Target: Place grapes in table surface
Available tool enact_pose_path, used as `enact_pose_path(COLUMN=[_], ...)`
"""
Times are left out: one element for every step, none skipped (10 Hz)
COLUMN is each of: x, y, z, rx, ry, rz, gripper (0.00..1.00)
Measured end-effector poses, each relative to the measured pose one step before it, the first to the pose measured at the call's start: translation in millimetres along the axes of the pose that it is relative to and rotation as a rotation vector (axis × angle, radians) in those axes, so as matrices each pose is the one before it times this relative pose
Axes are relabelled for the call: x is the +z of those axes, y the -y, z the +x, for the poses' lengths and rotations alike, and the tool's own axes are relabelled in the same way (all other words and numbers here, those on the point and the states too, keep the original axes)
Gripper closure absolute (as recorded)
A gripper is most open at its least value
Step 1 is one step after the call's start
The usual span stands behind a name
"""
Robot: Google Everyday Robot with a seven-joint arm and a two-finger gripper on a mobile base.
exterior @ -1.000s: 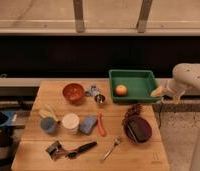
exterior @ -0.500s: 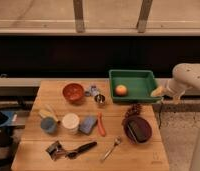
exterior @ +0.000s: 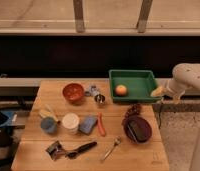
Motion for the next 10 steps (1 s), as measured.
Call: enact_pose_path(x=[0.00, -0.01, -0.03, 0.06, -0.03, 0.15, 0.38, 0.91, 2.18, 3.96], y=[-0.03, 0.04, -0.04, -0.01, 0.04, -0.22, -0.25, -3.90, -8.43, -18.65], z=[0.01, -0.01, -0.03, 0.03, 0.00, 0.14, 0.11, -0.26, 0.92, 2.14], rx=[-0.00006, 0.00003, 0.00001, -0.00004, 0.00004, -0.00043, -0.00511, -0.01977, -0.01655, -0.02891], ry=[-0.00001, 0.00003, 0.00009, -0.00012, 0.00003, -0.00037, -0.00149, -0.00636, -0.01204, -0.02340], rz=[-0.00004, 0.00004, -0.00005, 0.00001, 0.00003, 0.00025, 0.00485, 0.00728, -0.00174, -0.00583], gripper=[0.20, 0.20, 0.20, 0.20, 0.20, 0.20, 0.20, 0.20, 0.20, 0.20])
